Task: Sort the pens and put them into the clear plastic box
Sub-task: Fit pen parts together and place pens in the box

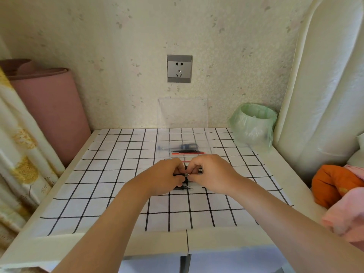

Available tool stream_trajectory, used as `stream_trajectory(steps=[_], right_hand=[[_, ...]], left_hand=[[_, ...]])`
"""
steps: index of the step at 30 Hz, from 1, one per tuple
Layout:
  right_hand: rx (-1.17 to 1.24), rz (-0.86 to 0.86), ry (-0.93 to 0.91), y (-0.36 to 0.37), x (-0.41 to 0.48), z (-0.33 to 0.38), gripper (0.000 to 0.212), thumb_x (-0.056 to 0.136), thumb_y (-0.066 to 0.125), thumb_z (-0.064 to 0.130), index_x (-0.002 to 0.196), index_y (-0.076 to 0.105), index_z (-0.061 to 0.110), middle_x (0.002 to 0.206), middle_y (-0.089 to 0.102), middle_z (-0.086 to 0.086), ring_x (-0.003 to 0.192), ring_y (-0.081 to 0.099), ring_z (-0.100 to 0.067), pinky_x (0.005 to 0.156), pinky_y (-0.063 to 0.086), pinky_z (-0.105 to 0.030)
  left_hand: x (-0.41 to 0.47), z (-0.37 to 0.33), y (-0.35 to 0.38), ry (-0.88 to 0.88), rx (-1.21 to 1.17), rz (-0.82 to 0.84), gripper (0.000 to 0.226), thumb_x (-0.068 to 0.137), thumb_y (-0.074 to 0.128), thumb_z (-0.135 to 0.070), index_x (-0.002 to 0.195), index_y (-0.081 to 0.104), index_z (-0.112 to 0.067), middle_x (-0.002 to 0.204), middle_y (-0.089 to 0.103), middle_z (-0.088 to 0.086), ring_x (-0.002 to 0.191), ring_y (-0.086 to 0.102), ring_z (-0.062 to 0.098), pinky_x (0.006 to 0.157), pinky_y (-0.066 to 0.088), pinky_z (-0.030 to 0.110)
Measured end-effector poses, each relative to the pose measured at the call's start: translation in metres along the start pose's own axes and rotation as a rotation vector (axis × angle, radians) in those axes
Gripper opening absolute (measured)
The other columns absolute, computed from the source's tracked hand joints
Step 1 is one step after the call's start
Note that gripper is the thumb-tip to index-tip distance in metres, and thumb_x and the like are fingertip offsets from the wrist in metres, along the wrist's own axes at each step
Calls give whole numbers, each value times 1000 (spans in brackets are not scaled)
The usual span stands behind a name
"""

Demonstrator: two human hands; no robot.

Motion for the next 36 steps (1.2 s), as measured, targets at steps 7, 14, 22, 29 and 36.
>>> stream_trajectory(steps=[7,14,22,29,36], right_hand=[[-9,65,0,2,0,0,27,96,53,42,83,67,23,77,64,4,71,58,-13,66,47,-35],[-14,57,3,-4,0,-2,13,86,70,35,98,66,30,93,67,14,87,62,-6,80,53,-36],[-54,116,13,0,-1,0,21,88,65,44,104,66,31,93,66,12,87,62,-8,80,52,-35],[-98,109,-12,1,-1,3,21,96,55,40,99,69,26,93,66,7,86,61,-14,79,52,-40],[-93,54,-20,-5,-1,4,17,86,69,38,101,65,32,95,66,14,89,60,-8,79,52,-33]], left_hand=[[0,-7,-9,76,-2,-101,9,90,65,-20,96,63,-27,87,68,-10,82,64,7,76,56,30],[1,-9,-8,89,72,-108,10,91,65,-23,100,62,-27,88,64,-14,82,61,5,74,52,26],[0,-9,-9,88,65,-109,9,90,66,-24,99,63,-27,88,66,-14,81,61,3,72,51,23],[0,-9,-10,91,60,-109,10,91,66,-23,99,64,-27,87,66,-13,80,62,4,74,53,27],[1,-9,-8,89,58,-111,9,90,66,-24,98,63,-28,88,65,-14,82,61,4,75,53,27]])
Point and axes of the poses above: each hand's wrist, its own x-axis towards the middle knuckle, its own y-axis out of the palm, z = x × y, the point moved 8 cm from there along x, towards the middle knuckle
